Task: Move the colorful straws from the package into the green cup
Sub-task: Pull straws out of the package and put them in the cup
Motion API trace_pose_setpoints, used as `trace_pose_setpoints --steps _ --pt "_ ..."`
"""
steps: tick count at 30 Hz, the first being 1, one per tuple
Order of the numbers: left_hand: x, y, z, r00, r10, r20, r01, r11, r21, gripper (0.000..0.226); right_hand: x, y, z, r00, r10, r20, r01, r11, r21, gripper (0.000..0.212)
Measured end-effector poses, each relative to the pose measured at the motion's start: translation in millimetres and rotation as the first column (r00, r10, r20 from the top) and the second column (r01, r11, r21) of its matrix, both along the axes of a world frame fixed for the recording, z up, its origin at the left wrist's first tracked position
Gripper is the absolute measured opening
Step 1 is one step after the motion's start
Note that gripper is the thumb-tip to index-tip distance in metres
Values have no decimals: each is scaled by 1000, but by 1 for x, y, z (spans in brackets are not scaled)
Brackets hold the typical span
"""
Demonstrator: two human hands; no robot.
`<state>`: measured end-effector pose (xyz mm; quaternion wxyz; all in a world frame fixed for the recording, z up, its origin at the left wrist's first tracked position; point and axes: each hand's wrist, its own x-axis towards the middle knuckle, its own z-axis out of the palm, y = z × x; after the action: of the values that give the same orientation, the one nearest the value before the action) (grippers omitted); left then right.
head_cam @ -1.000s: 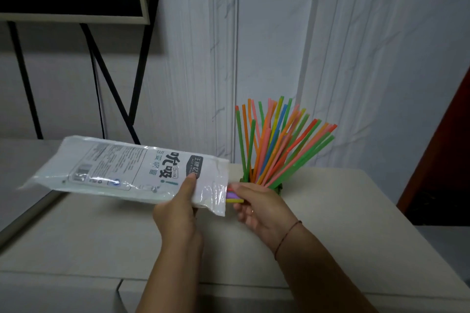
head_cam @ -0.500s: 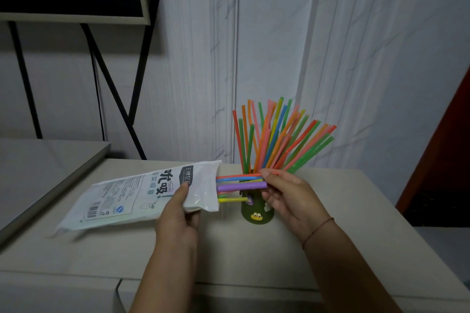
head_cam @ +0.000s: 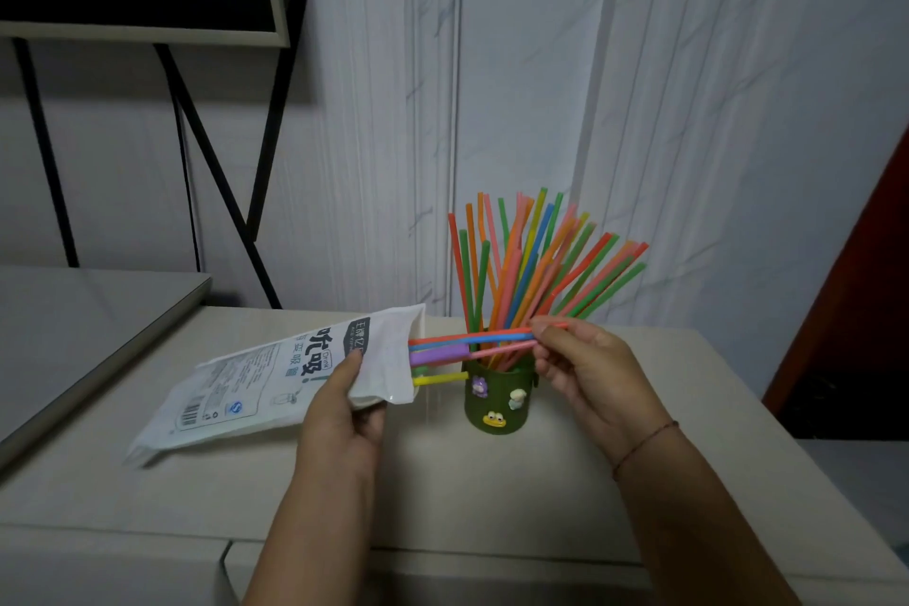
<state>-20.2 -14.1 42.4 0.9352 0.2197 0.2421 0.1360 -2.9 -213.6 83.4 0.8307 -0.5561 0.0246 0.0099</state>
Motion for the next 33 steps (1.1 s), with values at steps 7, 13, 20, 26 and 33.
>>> trace_pose_setpoints --steps 7,13,20,26,33 --pt "-2 -12 1 998 -68 2 68 998 0 19 -2 22 -6 988 153 -17 -149 978 148 7" --pt "-3 -14 5 995 -95 10 95 995 -18 18 -3 32 -9 990 144 -4 -143 982 127 7" --pt "0 2 2 1000 -20 22 21 1000 -21 26 1 0 2 1000 13 27 -16 994 106 9" --pt "2 -6 0 999 -41 13 41 999 -15 34 -3 18 -3 995 92 36 -96 987 129 7" --pt "0 -16 4 997 -81 -2 81 996 -33 44 -6 43 -13 991 99 90 -97 995 -25 8"
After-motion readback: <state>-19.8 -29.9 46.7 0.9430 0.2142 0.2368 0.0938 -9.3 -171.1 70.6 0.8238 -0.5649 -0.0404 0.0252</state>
